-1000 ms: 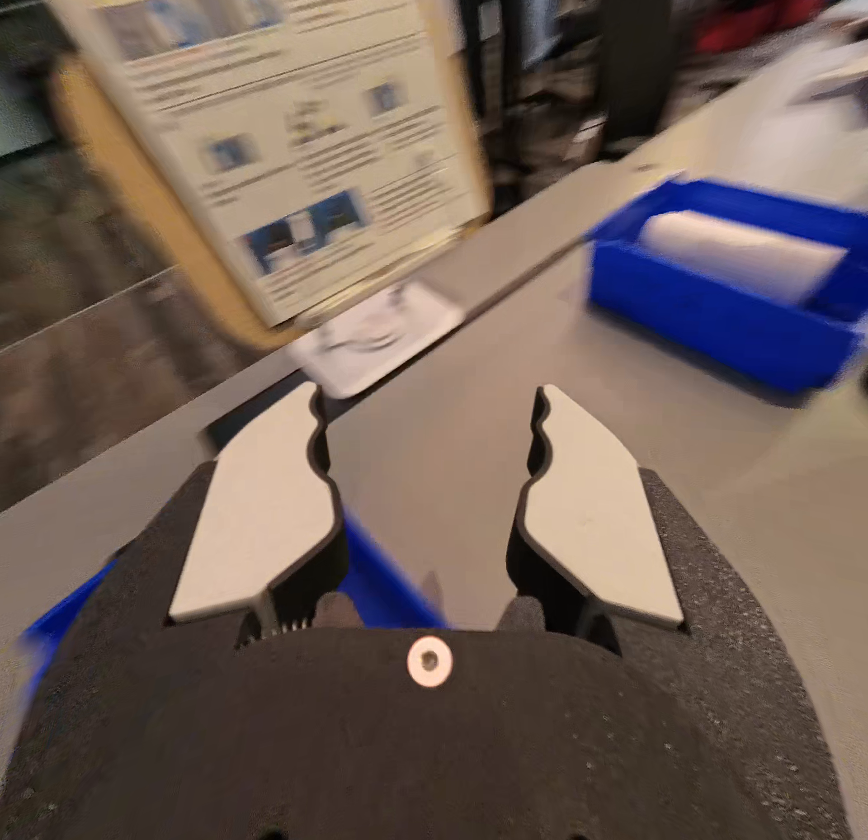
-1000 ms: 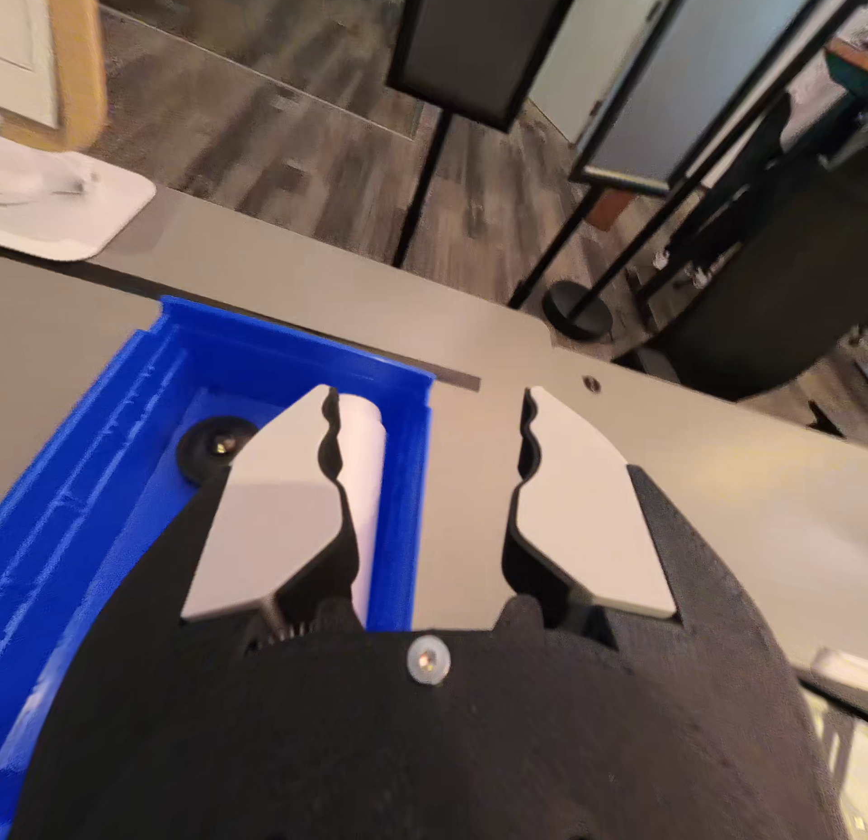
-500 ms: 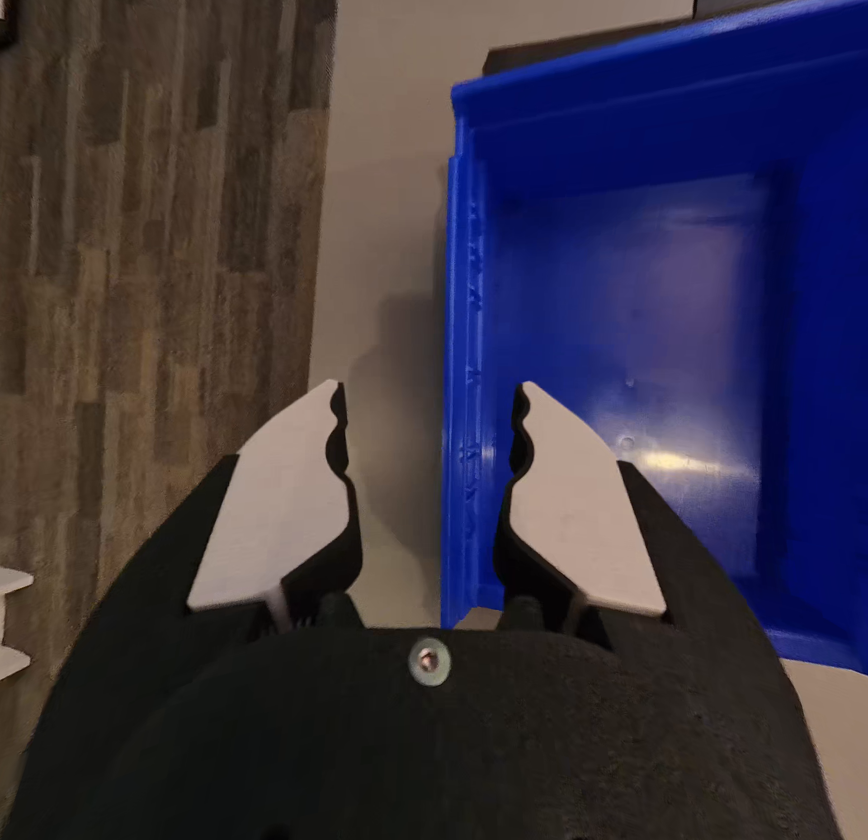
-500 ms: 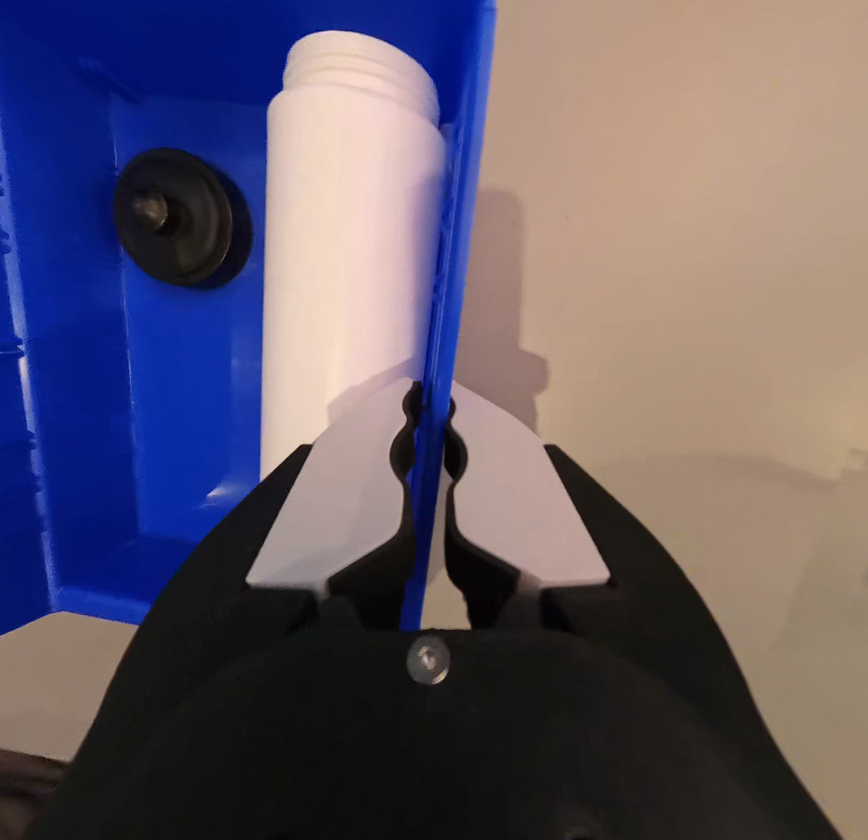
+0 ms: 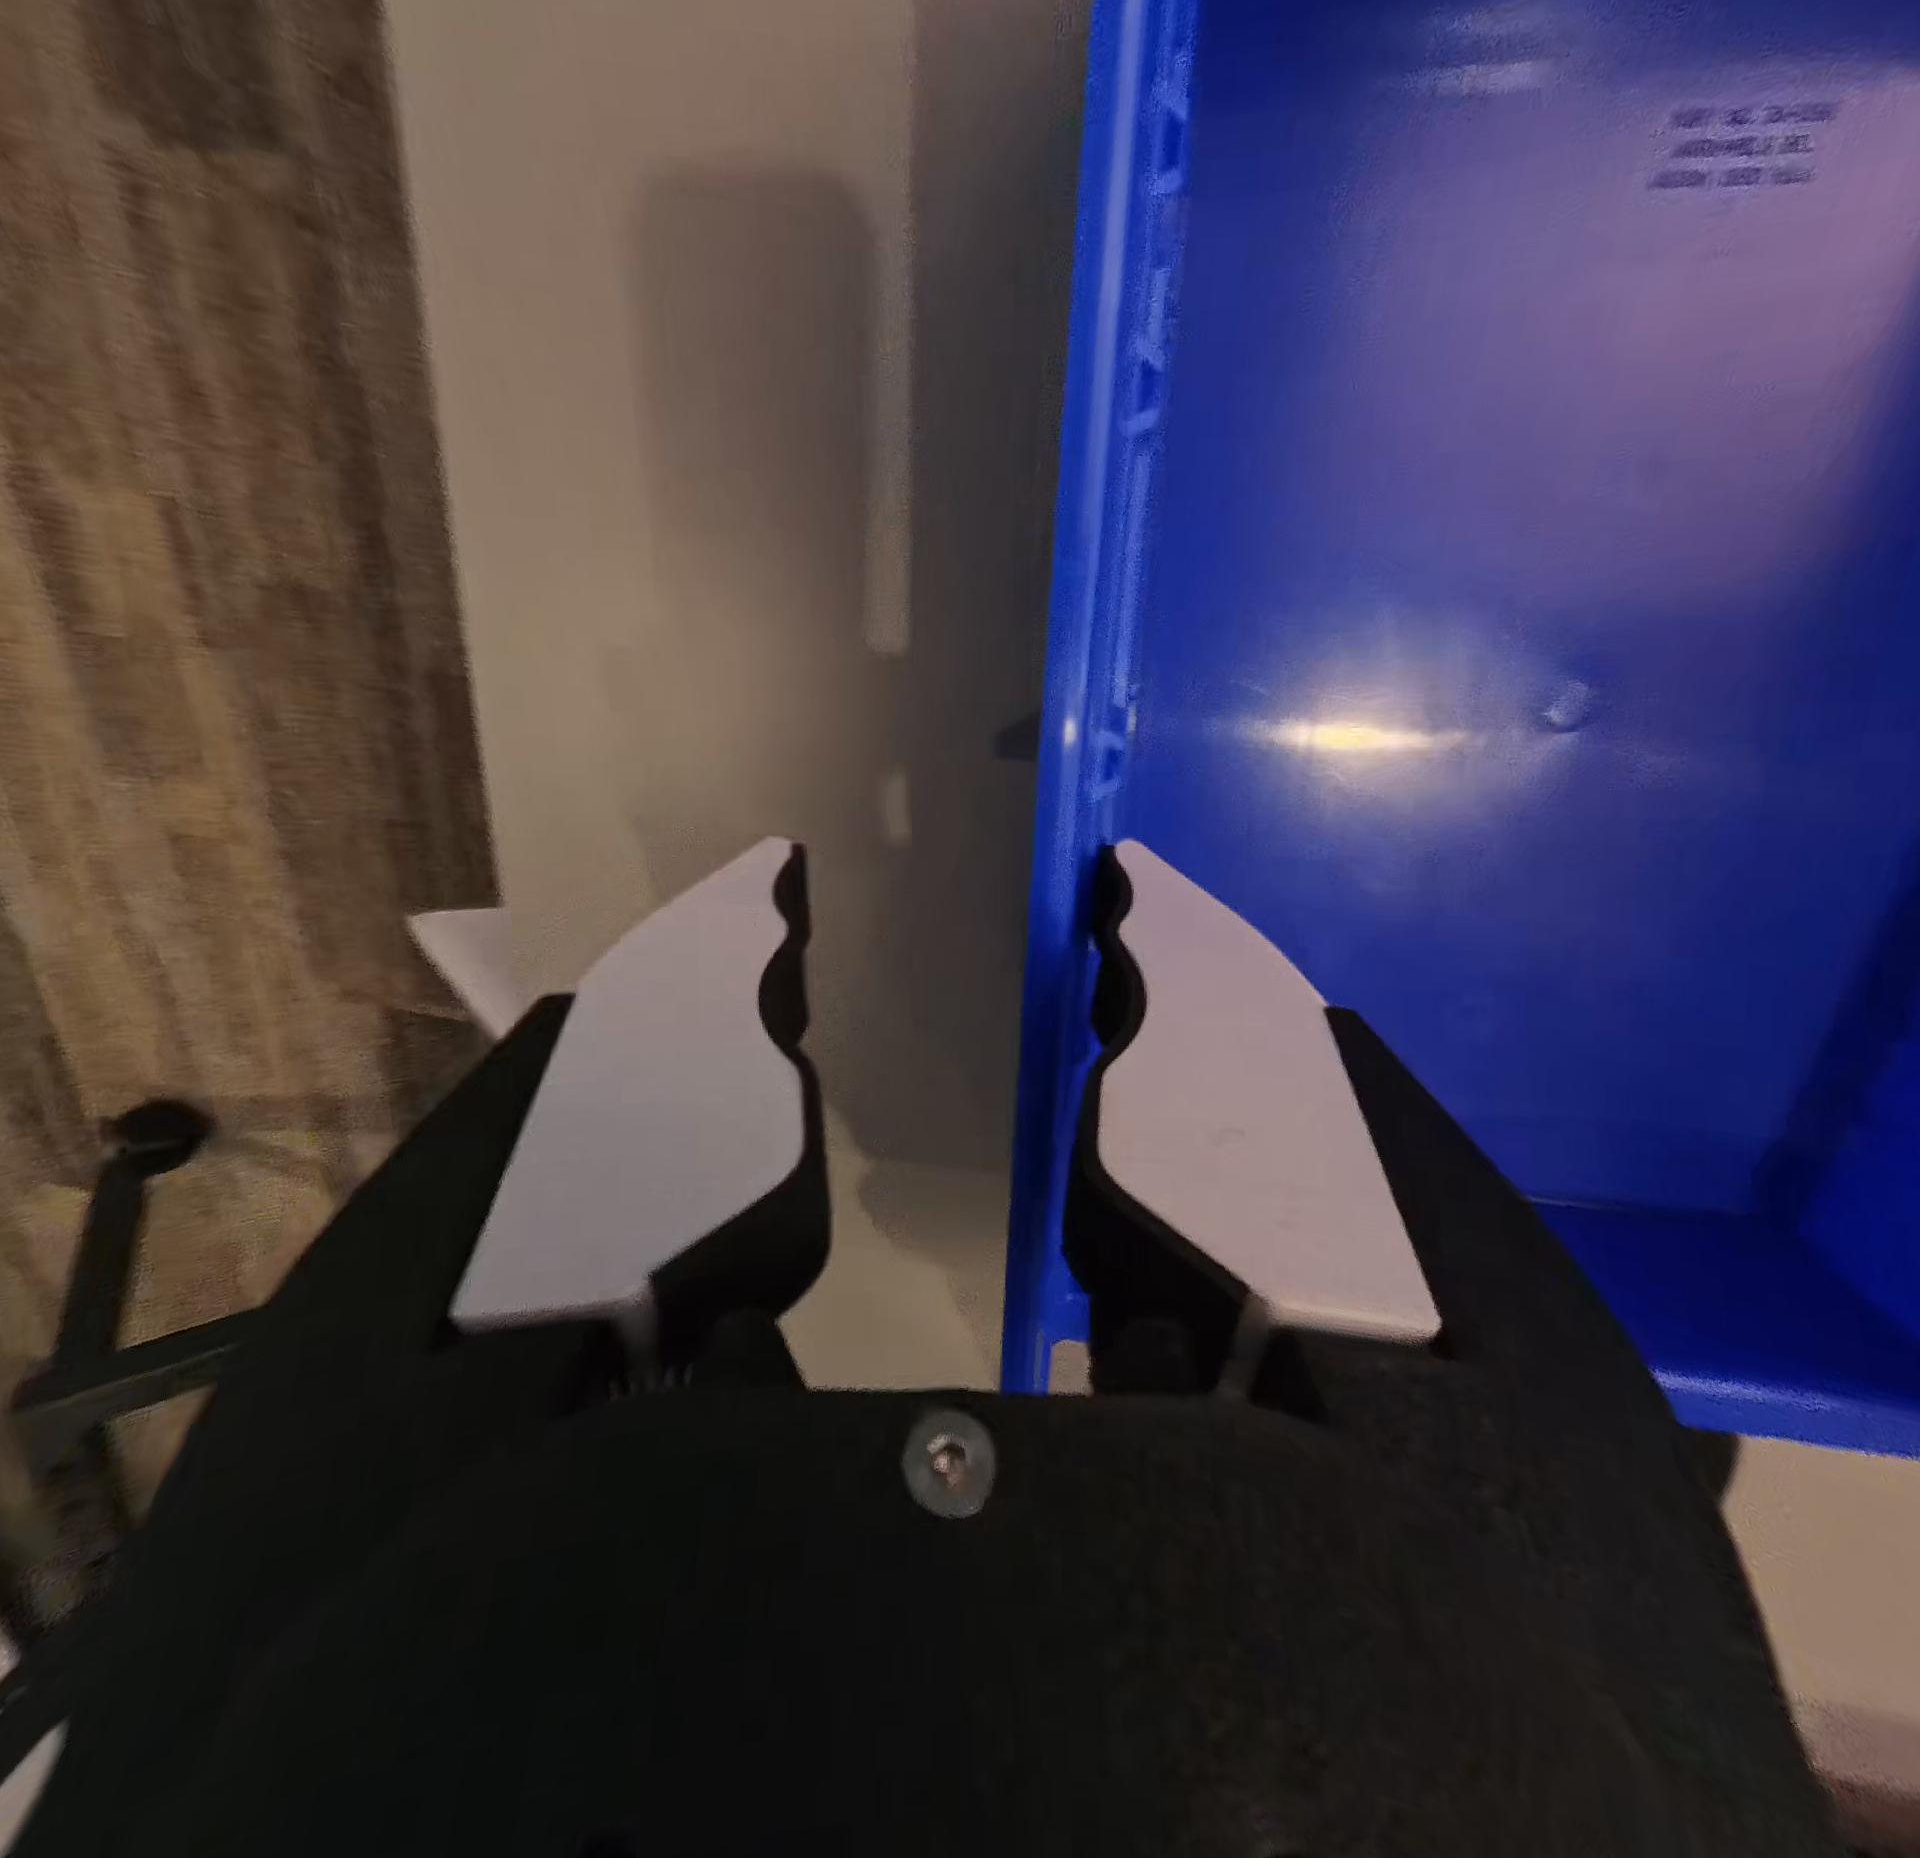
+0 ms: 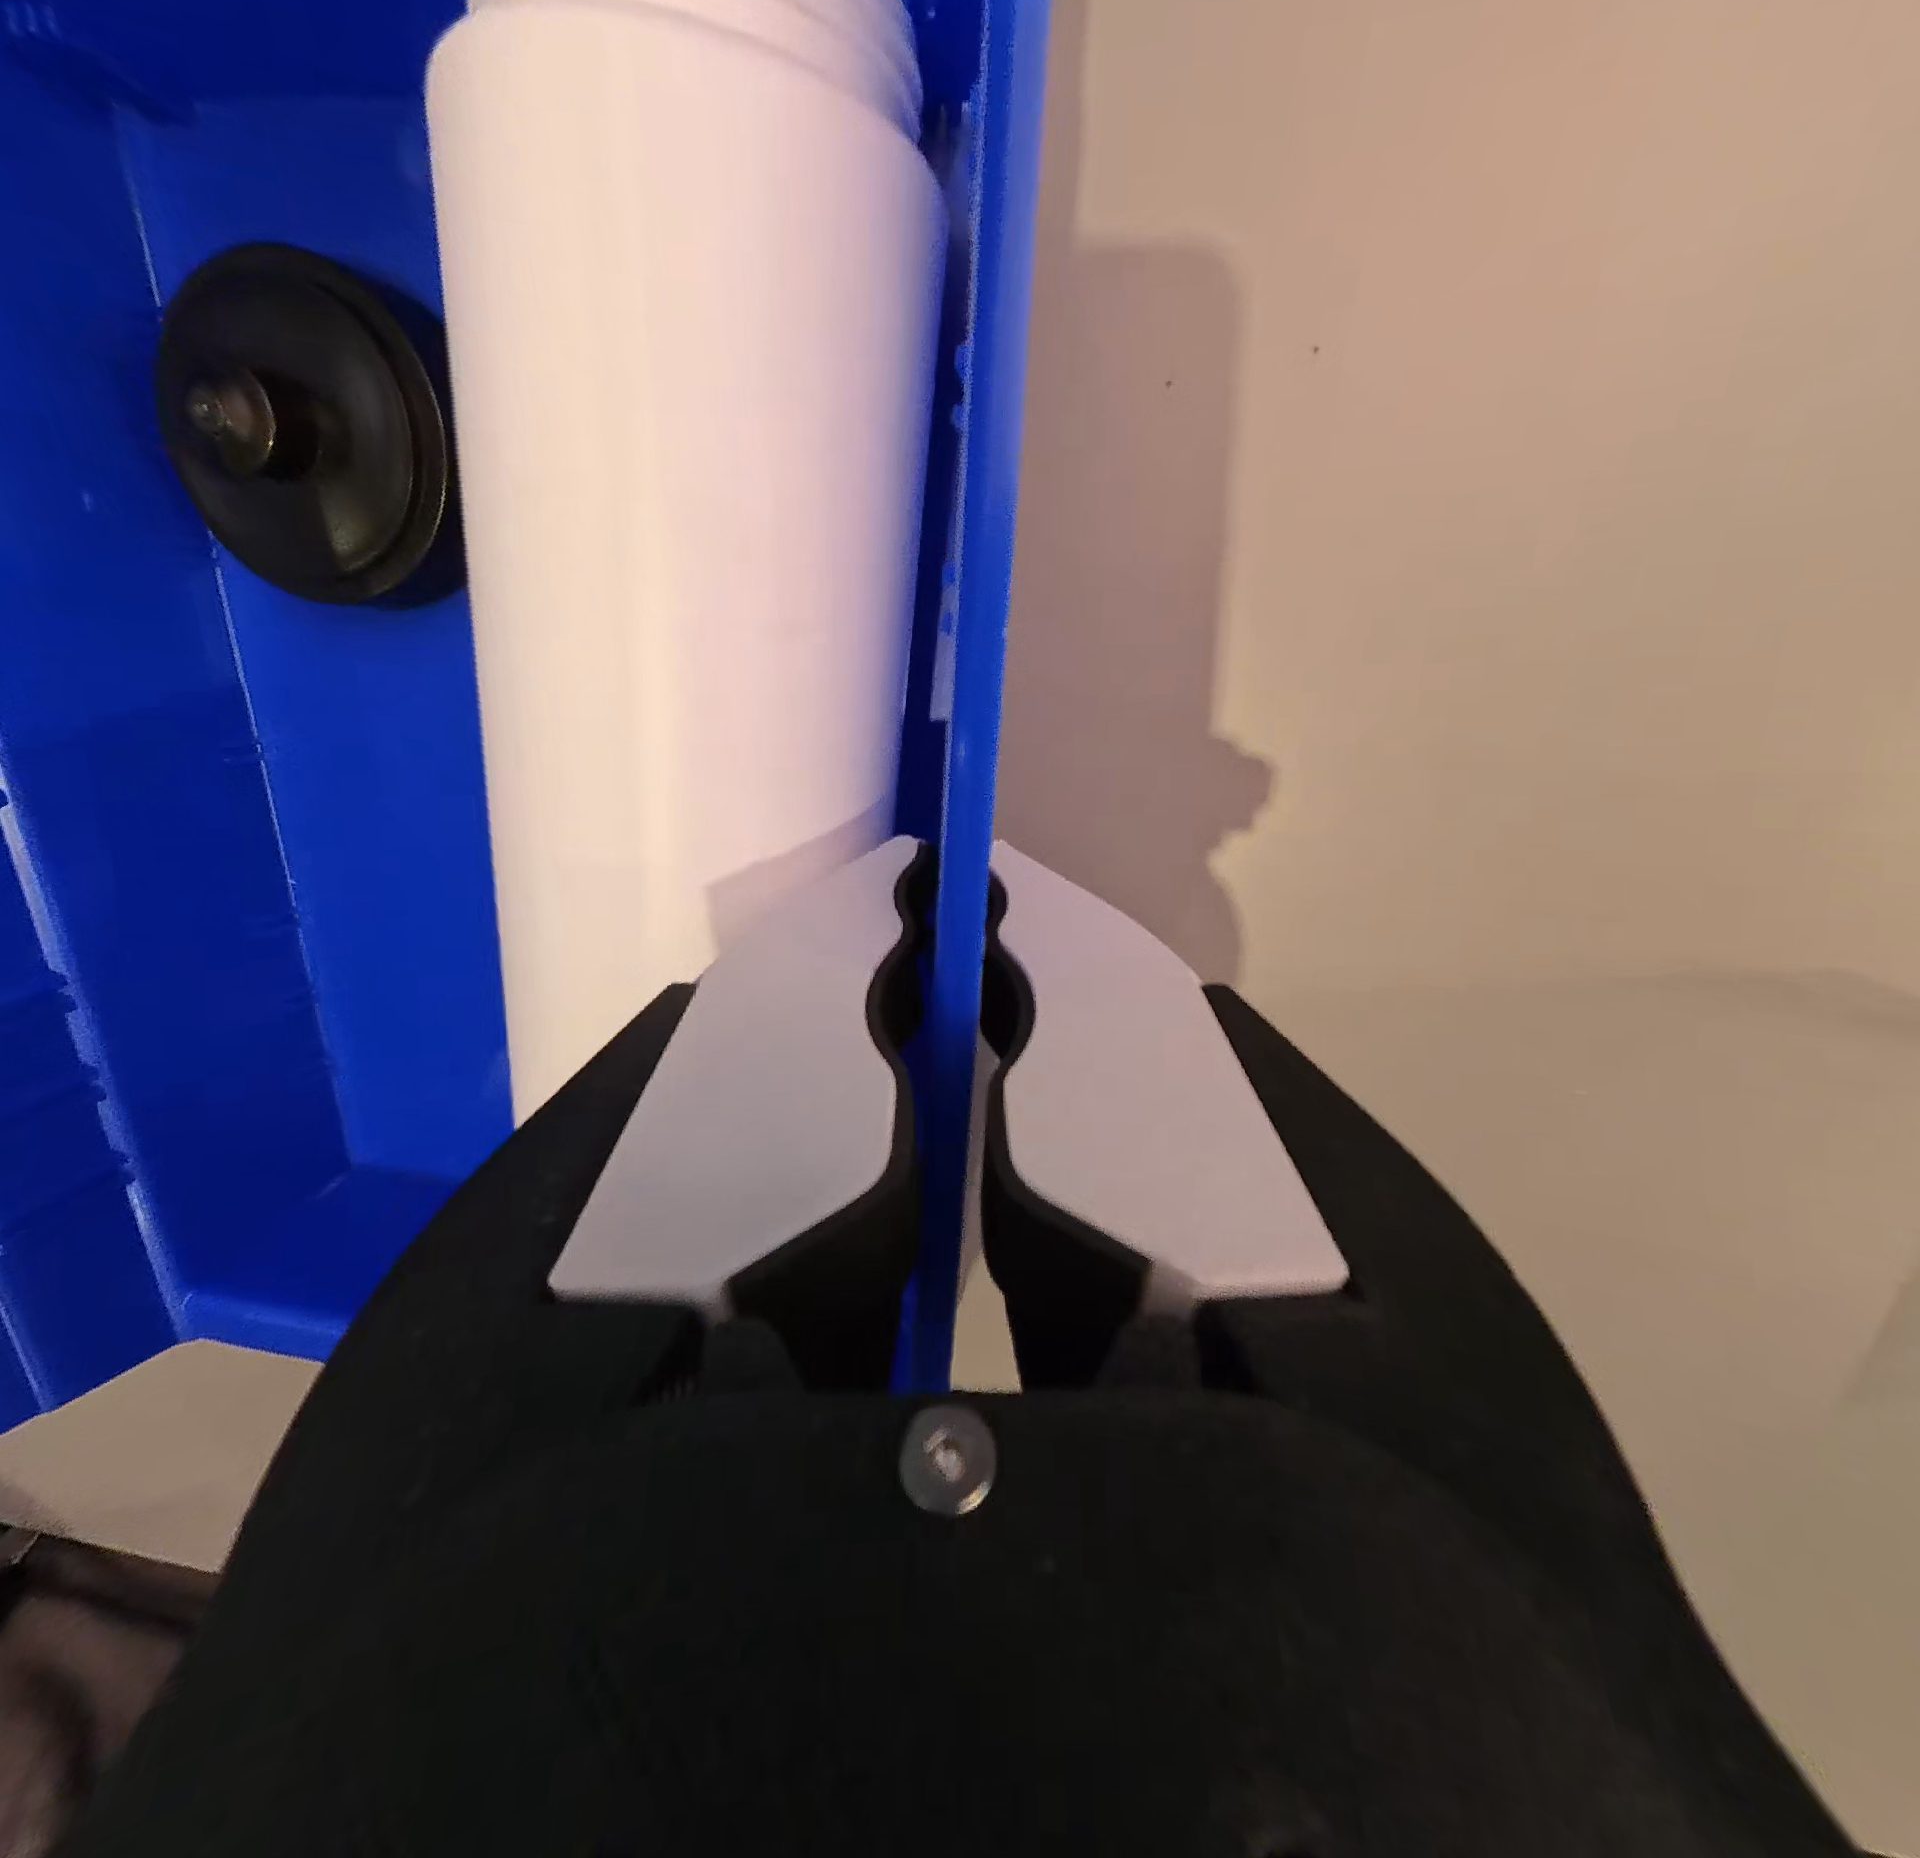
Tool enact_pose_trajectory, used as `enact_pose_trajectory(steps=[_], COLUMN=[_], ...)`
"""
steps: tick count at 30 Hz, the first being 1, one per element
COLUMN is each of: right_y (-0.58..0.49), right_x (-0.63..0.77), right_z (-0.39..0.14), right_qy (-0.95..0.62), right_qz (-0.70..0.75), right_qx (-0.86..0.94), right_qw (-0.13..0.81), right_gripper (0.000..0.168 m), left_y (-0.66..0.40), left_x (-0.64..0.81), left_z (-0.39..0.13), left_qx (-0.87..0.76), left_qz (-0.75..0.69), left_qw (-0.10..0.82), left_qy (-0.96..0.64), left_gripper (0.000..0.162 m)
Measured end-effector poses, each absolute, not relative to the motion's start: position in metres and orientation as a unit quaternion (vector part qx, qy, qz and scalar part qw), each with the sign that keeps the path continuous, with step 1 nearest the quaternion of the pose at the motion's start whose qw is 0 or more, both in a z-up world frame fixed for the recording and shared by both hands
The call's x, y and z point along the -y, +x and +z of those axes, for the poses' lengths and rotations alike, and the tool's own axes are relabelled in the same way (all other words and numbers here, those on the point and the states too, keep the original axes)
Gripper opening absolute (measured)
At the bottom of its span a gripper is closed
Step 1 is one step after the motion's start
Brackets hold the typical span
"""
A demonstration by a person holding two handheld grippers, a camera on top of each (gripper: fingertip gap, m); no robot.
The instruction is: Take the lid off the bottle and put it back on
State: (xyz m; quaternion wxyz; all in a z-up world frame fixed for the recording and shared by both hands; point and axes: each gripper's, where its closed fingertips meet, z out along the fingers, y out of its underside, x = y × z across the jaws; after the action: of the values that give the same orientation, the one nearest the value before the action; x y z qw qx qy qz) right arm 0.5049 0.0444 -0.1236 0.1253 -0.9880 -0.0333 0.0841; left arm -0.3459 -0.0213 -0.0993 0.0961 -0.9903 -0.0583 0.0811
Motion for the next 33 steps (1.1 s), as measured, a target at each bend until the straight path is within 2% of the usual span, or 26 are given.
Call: enact_pose_trajectory(steps=[1,4,7,13,20,23,25,33], right_y=[0.504,0.496,0.479,0.432,0.376,0.354,0.340,0.328], right_x=[-0.044,-0.039,-0.033,-0.021,-0.013,-0.015,-0.014,-0.010], right_z=[-0.124,-0.124,-0.124,-0.124,-0.123,-0.123,-0.123,-0.125], right_qy=[-0.989,-0.990,-0.992,-0.992,-0.988,-0.984,-0.980,-0.975], right_qz=[0.084,0.090,0.105,0.102,0.076,0.074,0.084,0.106], right_qx=[0.030,0.016,0.014,0.069,0.133,0.160,0.178,0.194], right_qw=[0.122,0.103,0.075,0.026,0.001,0.009,0.011,-0.009], right_gripper=[0.008,0.008,0.008,0.010,0.011,0.011,0.011,0.011], left_y=[-0.341,-0.320,-0.320,-0.271,-0.208,-0.165,-0.141,-0.108], left_x=[0.020,0.018,0.016,0.009,0.011,0.010,0.011,0.029], left_z=[-0.102,-0.105,-0.105,-0.106,-0.108,-0.109,-0.110,-0.111], left_qx=[0.060,0.052,0.037,-0.022,-0.151,-0.195,-0.227,-0.292], left_qz=[0.057,-0.007,0.051,0.036,0.162,0.141,0.138,0.172], left_qw=[0.093,0.088,0.075,0.060,0.015,0.035,0.041,0.030], left_qy=[-0.992,-0.995,-0.995,-0.997,-0.975,-0.970,-0.963,-0.940], left_gripper=[0.044,0.004,0.011,0.012,0.039,0.039,0.045,0.050])
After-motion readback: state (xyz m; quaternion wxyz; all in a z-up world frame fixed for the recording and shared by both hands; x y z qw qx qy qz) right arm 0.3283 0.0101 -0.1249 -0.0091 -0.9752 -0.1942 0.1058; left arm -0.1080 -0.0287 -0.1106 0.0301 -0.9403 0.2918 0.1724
